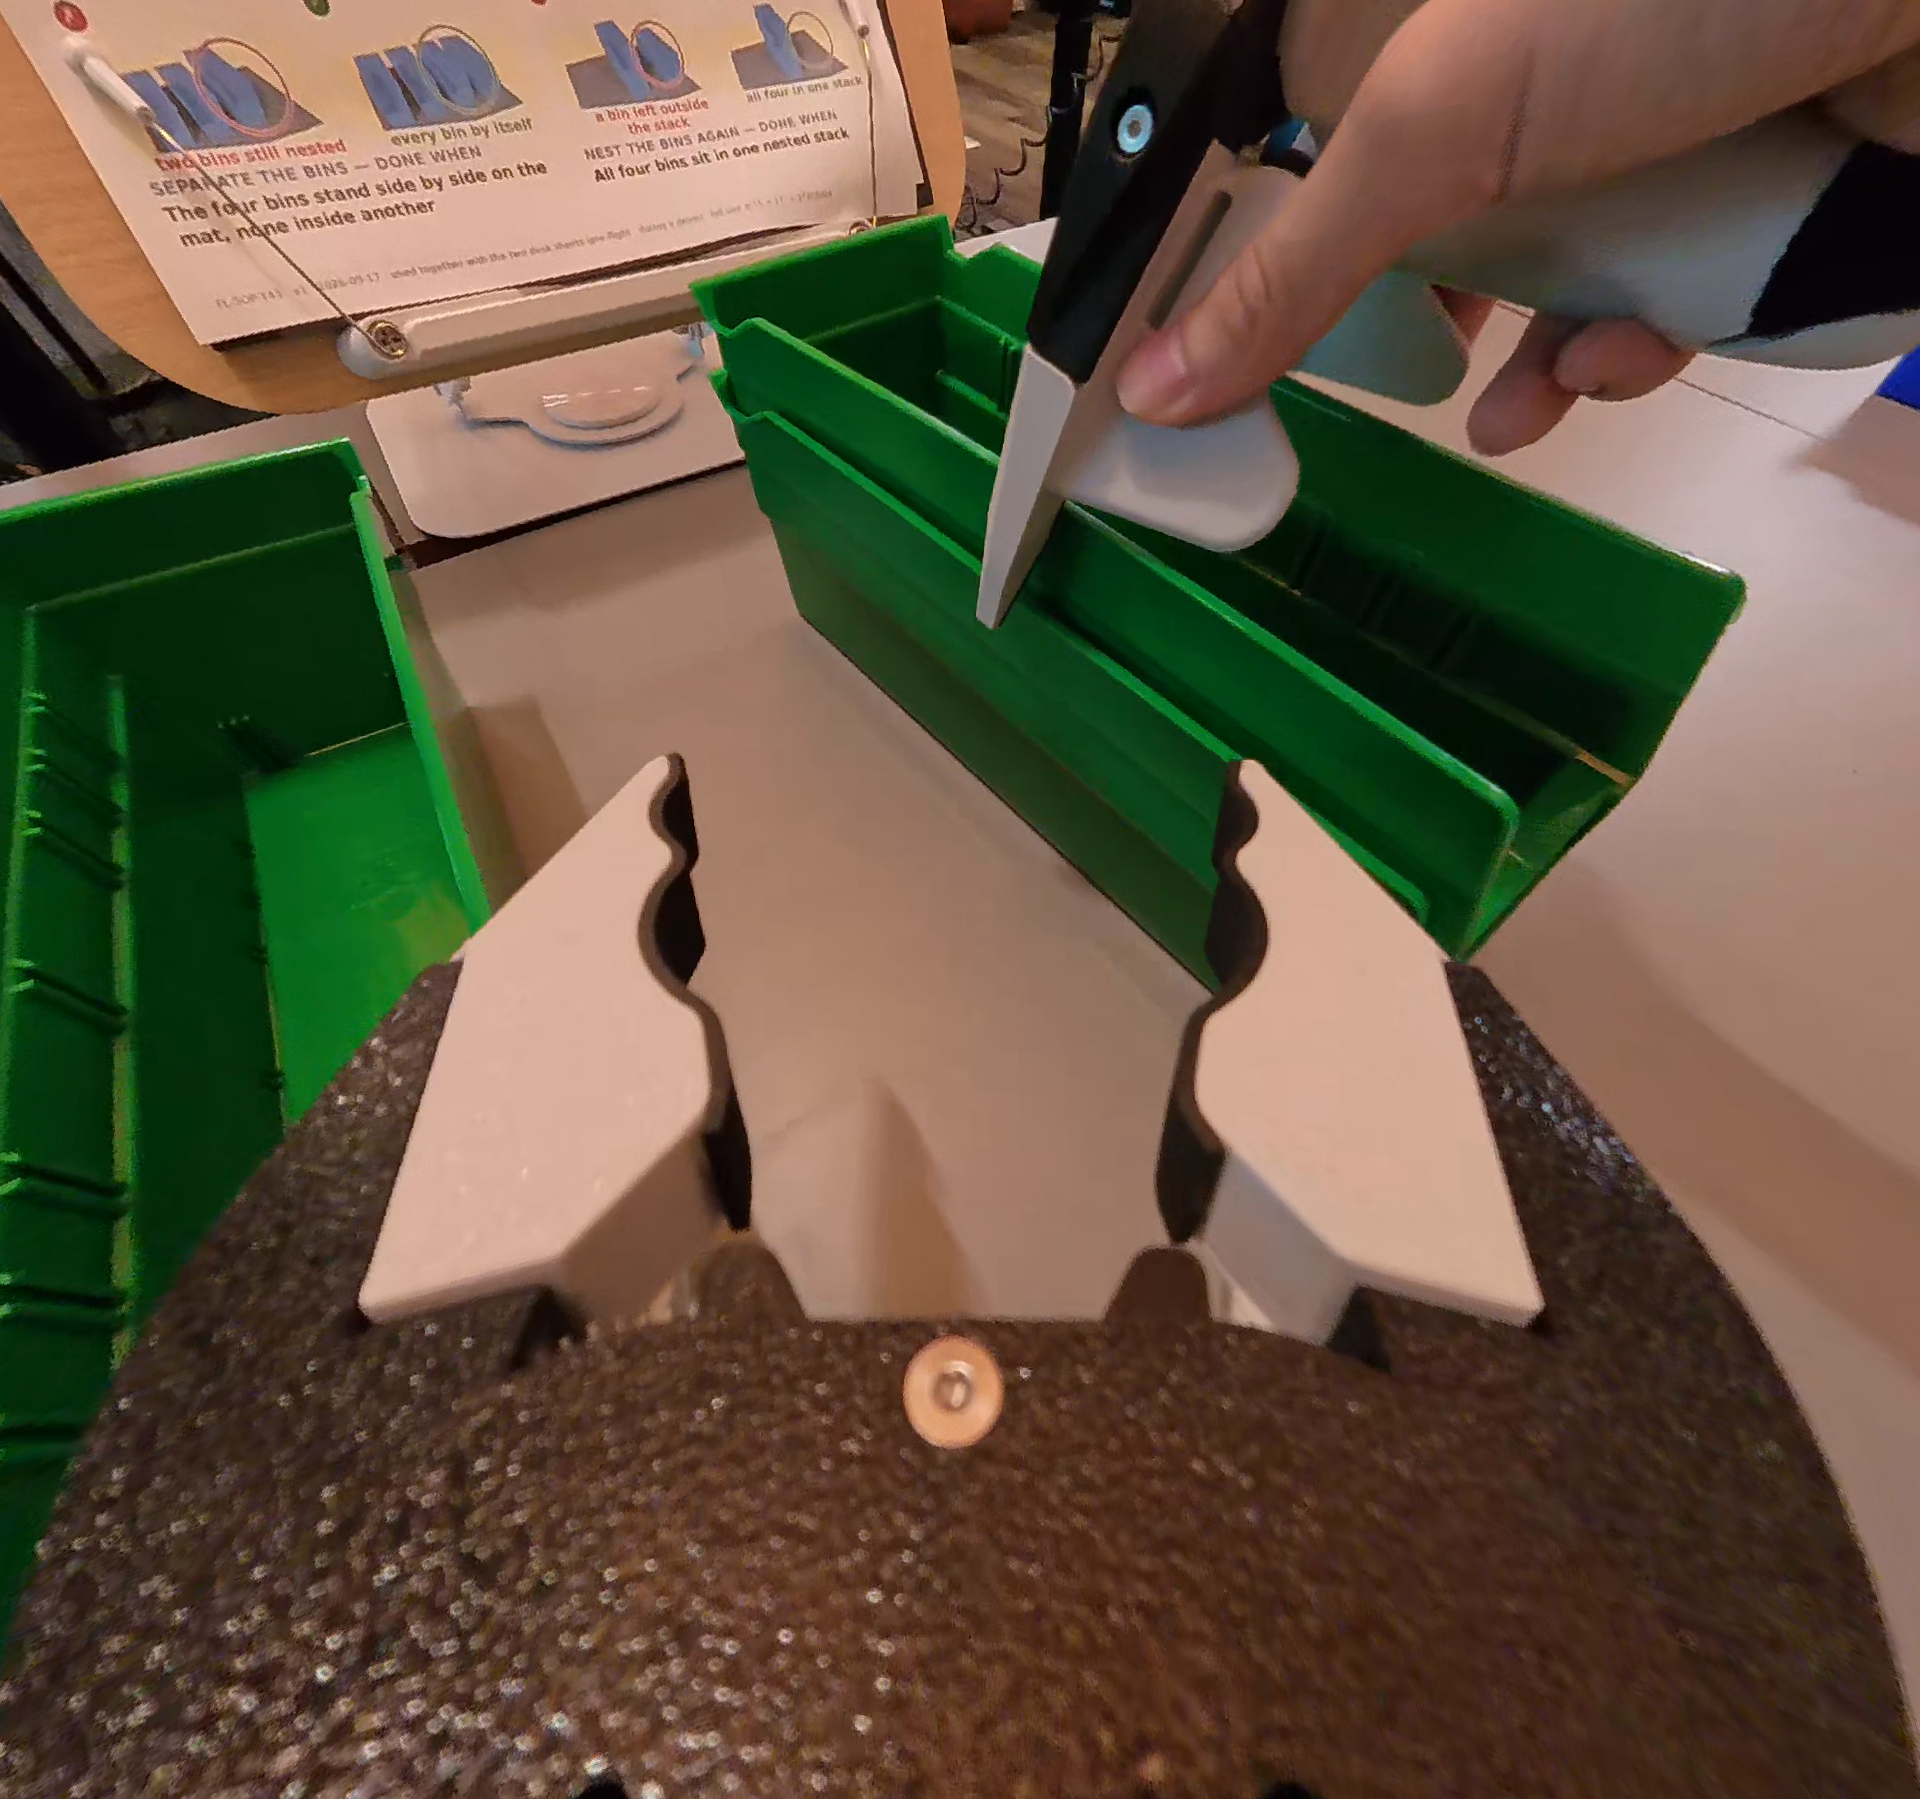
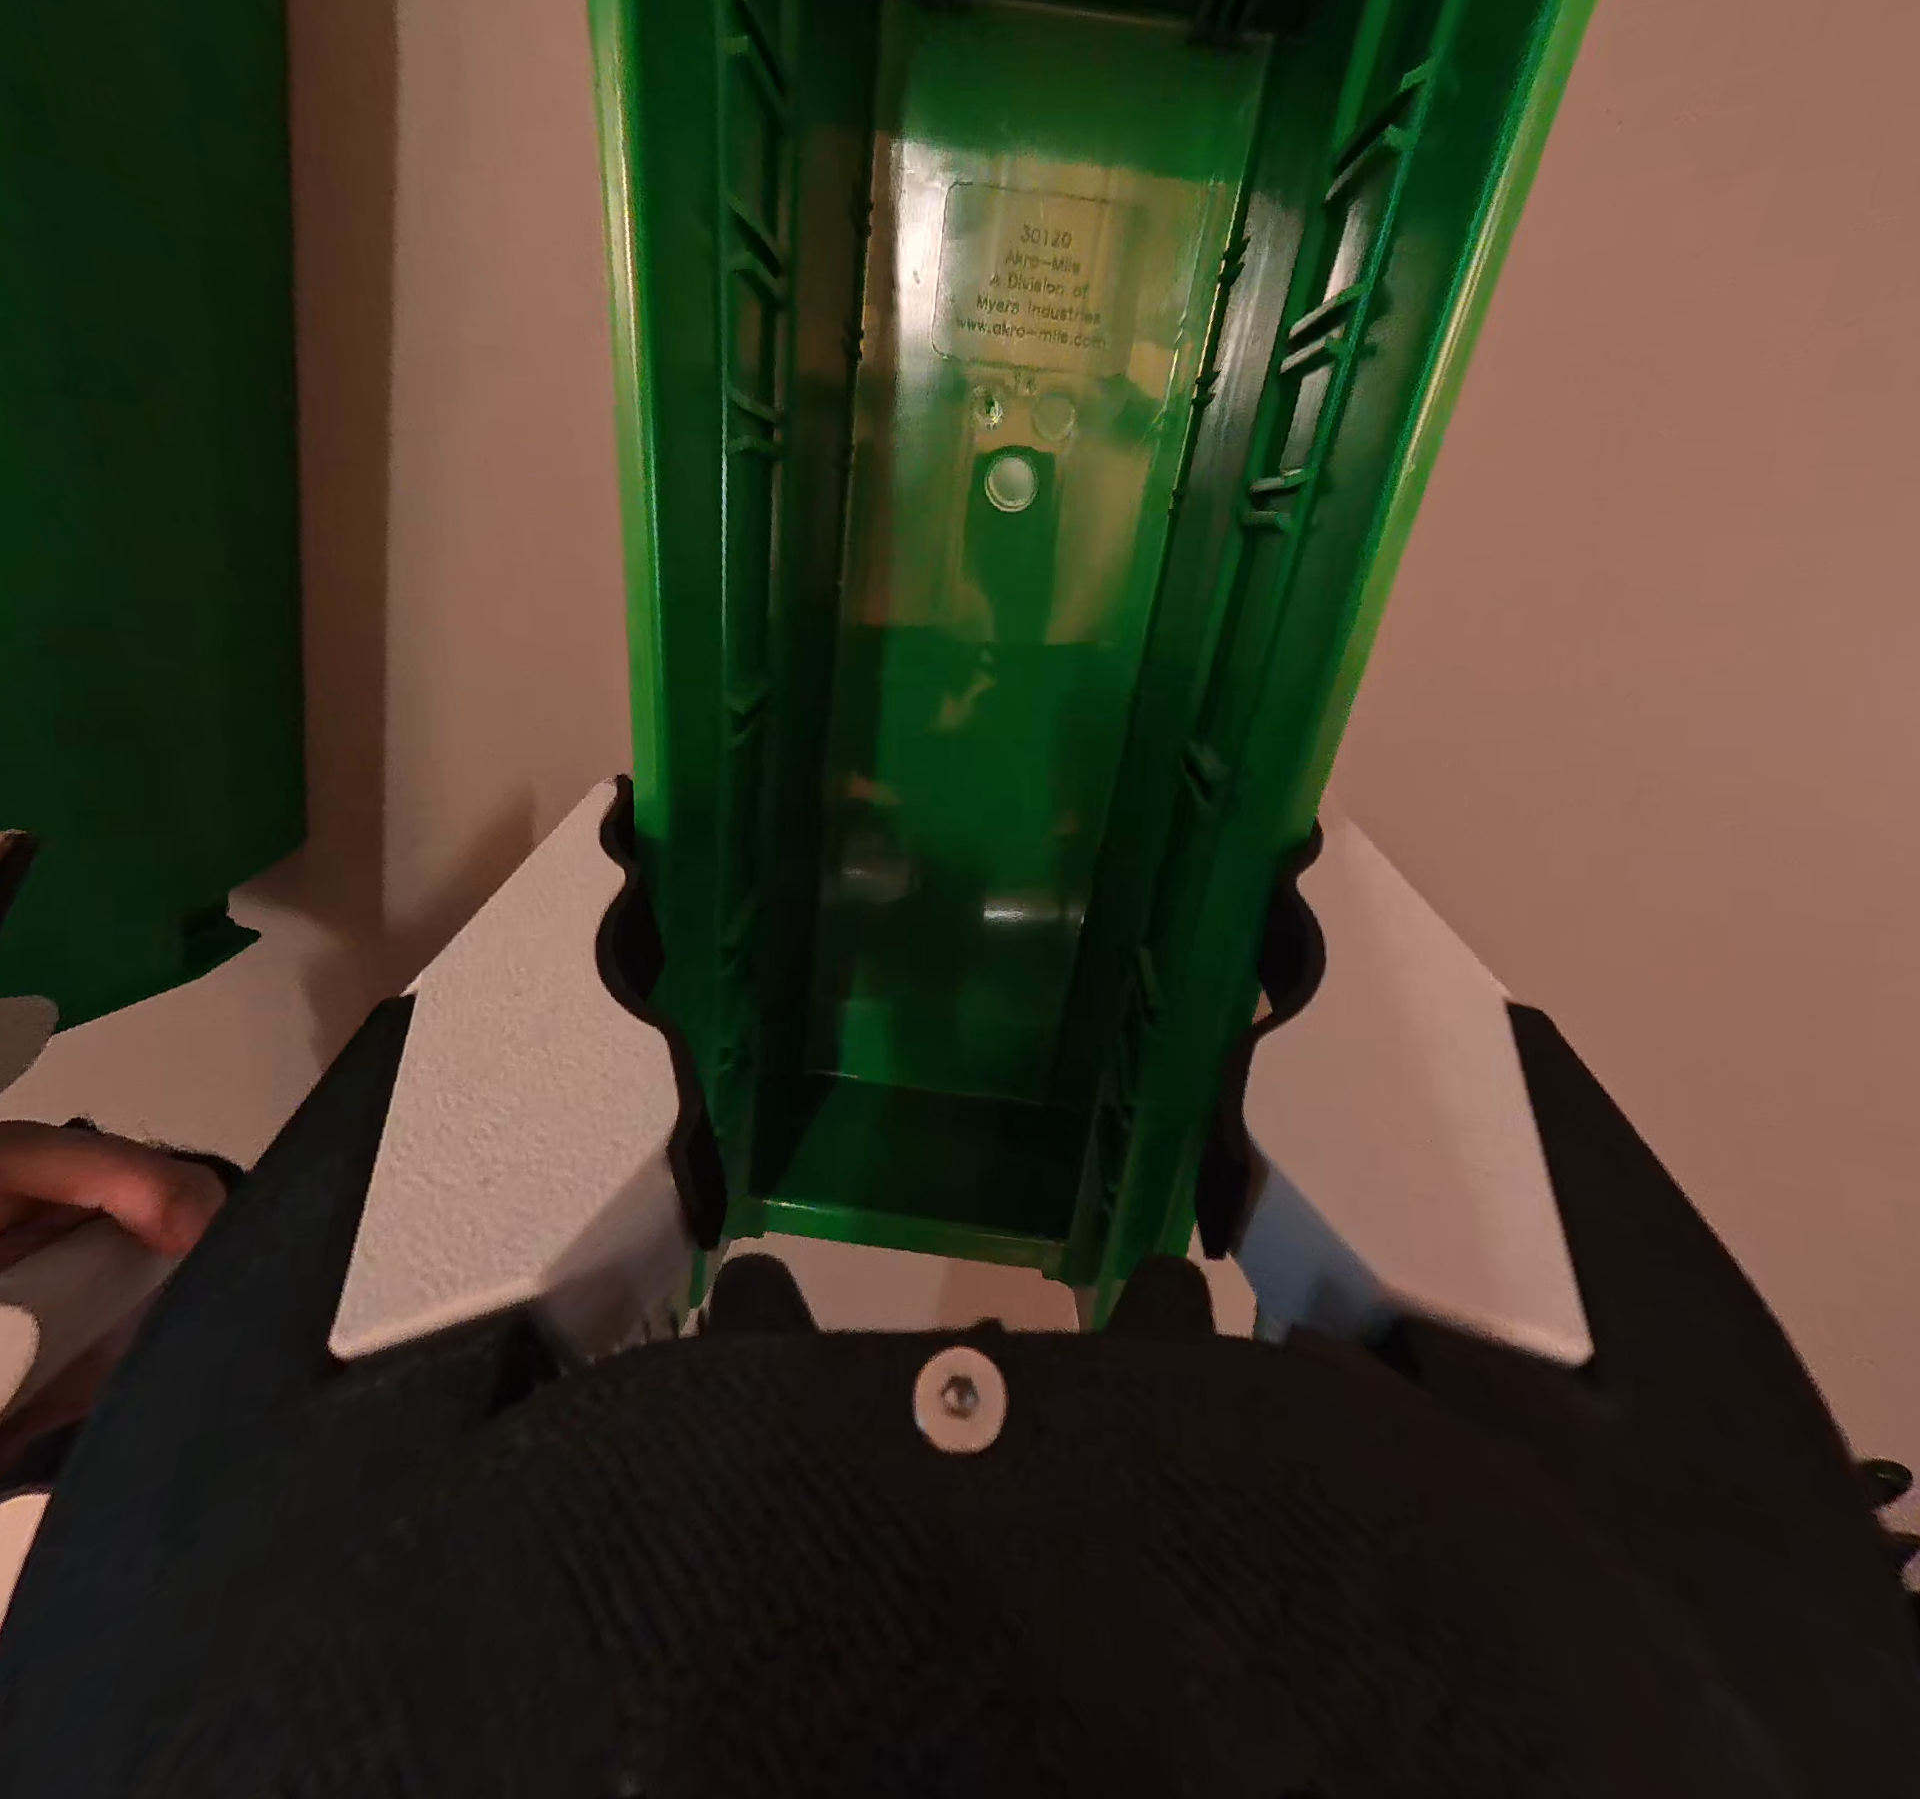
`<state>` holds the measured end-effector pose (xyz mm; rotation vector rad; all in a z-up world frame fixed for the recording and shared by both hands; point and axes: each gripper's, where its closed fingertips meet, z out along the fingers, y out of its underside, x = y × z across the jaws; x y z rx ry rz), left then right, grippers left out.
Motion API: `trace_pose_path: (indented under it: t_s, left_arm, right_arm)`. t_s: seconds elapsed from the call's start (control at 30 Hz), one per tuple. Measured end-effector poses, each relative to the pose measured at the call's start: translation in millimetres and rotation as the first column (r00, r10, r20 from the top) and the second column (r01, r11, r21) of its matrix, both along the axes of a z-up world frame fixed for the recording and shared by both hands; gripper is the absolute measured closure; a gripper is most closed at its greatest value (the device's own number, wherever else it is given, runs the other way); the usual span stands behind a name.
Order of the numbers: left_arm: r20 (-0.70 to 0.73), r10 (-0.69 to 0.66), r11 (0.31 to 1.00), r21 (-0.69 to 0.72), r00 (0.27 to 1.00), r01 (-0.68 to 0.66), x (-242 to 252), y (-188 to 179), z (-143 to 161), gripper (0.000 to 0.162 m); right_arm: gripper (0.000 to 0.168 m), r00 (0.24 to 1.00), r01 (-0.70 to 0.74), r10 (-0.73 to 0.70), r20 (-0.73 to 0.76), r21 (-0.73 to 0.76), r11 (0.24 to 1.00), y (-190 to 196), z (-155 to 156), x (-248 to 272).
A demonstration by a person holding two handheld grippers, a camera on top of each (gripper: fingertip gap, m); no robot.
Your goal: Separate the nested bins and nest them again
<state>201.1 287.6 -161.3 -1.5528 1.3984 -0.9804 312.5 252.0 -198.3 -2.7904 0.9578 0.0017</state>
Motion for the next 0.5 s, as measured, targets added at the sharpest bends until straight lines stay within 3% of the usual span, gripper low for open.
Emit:
trace_pose_path:
  t_s: [0.2,0.5]
  left_arm:
    - [-0.007,-0.007,1.000,0.013,1.000,0.007,1.4,-4.2,-0.7,0.064]
    - [-0.012,-0.007,1.000,0.008,1.000,0.007,1.1,-4.1,-1.3,0.064]
  right_arm:
    - [0.050,1.000,0.001,-0.001,0.004,-0.033,0.999,-4.3,1.2,-3.0]
    - [0.067,1.000,0.001,-0.002,-0.025,-0.042,0.999,-6.7,4.1,-3.0]
